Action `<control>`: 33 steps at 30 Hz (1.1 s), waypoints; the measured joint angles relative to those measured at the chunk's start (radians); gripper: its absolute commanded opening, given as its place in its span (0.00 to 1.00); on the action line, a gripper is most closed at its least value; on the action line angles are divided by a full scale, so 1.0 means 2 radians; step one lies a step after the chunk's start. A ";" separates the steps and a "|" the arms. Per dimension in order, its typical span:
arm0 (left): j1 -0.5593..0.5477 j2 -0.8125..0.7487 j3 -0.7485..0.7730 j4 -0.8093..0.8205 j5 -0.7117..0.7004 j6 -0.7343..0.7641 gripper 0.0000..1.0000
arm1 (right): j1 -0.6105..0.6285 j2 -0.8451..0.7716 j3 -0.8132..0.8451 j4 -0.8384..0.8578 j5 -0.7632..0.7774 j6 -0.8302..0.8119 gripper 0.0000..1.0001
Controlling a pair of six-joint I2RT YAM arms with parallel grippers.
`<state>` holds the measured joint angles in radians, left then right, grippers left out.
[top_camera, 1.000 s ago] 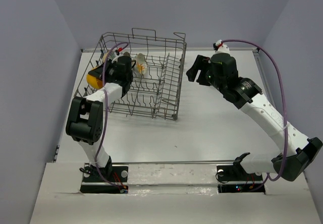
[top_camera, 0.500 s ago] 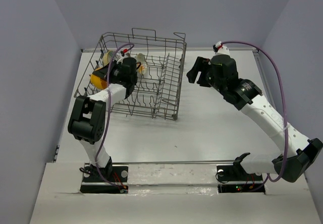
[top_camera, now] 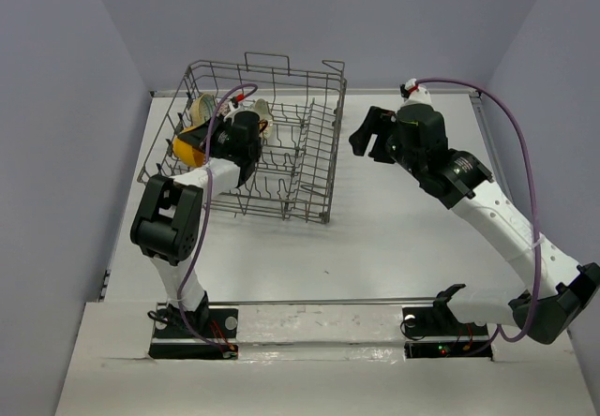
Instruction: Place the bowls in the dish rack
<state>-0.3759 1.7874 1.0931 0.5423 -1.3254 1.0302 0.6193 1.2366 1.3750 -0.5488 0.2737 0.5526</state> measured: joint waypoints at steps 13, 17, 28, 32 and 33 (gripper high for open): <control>0.002 -0.002 -0.004 0.009 0.008 0.014 0.00 | 0.000 0.000 -0.009 0.000 0.000 -0.001 0.76; 0.006 -0.013 -0.018 0.022 0.023 0.027 0.00 | 0.000 -0.003 -0.009 0.001 0.001 -0.003 0.76; 0.016 -0.026 -0.051 0.086 0.052 0.093 0.00 | 0.000 -0.015 -0.017 0.001 0.004 -0.006 0.77; 0.016 -0.026 -0.059 0.110 0.059 0.117 0.00 | 0.000 -0.016 -0.017 0.002 0.004 -0.007 0.77; 0.016 -0.026 -0.059 0.112 0.060 0.119 0.00 | 0.000 -0.016 -0.017 0.002 0.004 -0.007 0.77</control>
<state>-0.3435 1.7351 0.9745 0.7662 -1.2064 1.2686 0.6193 1.2045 1.3411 -0.5457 0.2810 0.5381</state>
